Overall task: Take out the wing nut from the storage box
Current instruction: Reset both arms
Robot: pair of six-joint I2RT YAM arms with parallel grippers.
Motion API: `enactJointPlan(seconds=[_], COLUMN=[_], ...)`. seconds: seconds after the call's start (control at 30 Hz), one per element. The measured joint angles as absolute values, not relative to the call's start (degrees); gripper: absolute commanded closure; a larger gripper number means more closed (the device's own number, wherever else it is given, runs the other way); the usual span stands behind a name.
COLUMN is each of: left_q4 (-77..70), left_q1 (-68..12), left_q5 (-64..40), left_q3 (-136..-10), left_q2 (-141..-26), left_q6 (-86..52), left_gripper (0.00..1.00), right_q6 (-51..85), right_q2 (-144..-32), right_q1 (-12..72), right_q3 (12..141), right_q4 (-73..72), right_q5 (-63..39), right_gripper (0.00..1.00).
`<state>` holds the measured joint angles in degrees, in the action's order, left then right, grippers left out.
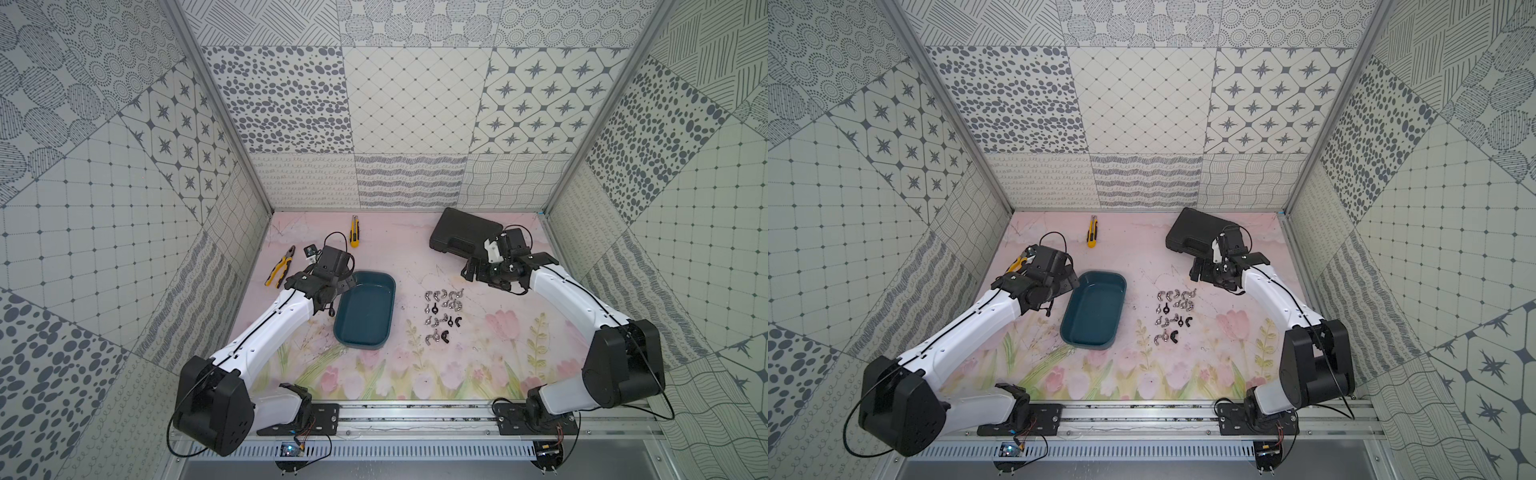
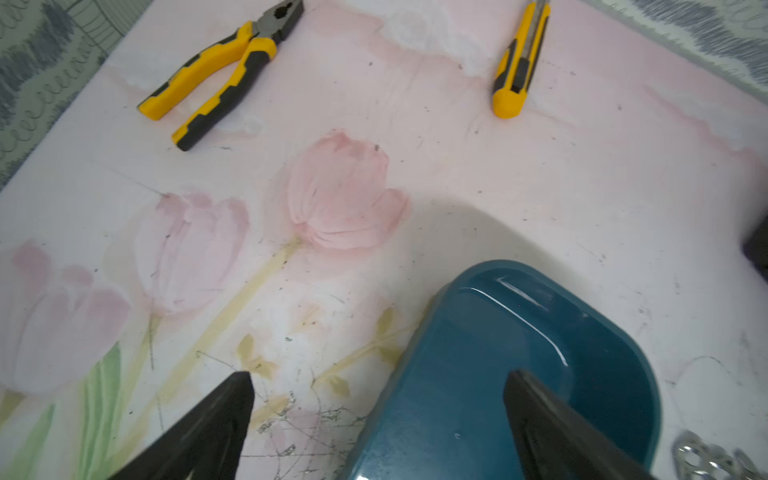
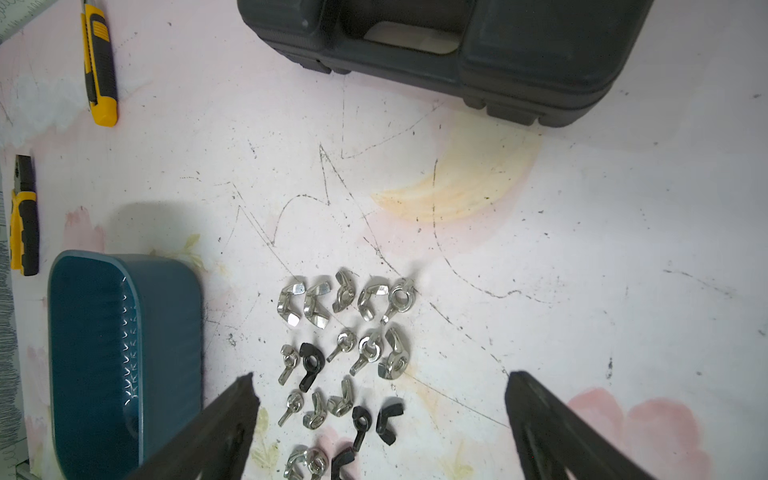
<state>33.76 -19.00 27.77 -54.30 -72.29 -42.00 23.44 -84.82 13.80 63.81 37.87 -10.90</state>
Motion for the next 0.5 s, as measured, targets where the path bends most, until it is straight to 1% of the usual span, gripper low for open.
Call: enactJointPlan(seconds=[0.13,0.3,0.5], left_q4=[30.11,23.18,13.26], left_q1=[-18.33,-17.08,-14.39], left_q5=[33.47,39.16,36.34], left_q3=[-50.61,-49.12,-45.82], left_q2=[-71.61,-74.59,-77.28], left_q6=[-40.47,-34.44,-25.19], left_gripper=[0.01,0.01,0.01], right_q6=[23.29,23.29,23.11], right_q2=[-84.82,-85.01,-85.62], right_q1=[13.80,13.80,13.80], right_q3=[63.81,63.81,63.86], right_q4=[37.60,37.08,36.51], right_q5=[-10.92,-11.33,-11.68], right_gripper=[0.03,0.03,0.03])
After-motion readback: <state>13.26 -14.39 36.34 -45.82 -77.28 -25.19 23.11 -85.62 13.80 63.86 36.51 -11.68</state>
